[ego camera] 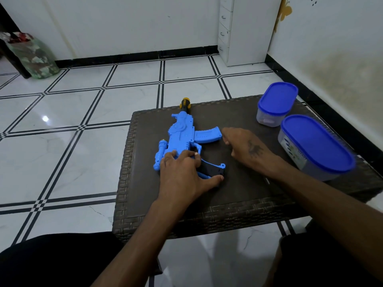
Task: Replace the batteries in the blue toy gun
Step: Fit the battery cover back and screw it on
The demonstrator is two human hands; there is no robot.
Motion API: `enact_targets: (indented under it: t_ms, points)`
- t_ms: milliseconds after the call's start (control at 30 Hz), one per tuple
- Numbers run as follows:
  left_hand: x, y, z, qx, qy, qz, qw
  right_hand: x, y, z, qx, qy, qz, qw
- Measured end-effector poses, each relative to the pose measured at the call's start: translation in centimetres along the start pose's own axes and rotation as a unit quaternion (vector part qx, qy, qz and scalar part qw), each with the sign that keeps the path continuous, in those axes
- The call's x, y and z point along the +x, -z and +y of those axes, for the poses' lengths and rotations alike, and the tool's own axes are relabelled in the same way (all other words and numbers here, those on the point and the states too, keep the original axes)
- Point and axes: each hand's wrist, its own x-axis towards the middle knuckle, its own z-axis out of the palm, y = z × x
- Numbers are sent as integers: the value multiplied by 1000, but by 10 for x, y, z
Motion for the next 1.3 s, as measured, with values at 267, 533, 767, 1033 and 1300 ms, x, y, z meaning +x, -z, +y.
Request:
enact_targets:
  t_ms: [267,533,767,1033,1300]
  points:
    - [-2,1,-4,-64,8,1,998,-6,6,2,158,-73,86,981]
    - [1,0,0,-74,26,3,997,-44,6,-7,358,-108,38,927]
    - [3,1,2,-69,32,1,997,-70,1,-24,431,-92,48,897]
    - [10,11,11,-56,70,-57,994,-77,-4,-32,411,-48,68,908]
    - [15,9,8,-82,84,-69,991,-76,-11,-28,333,27,102,937]
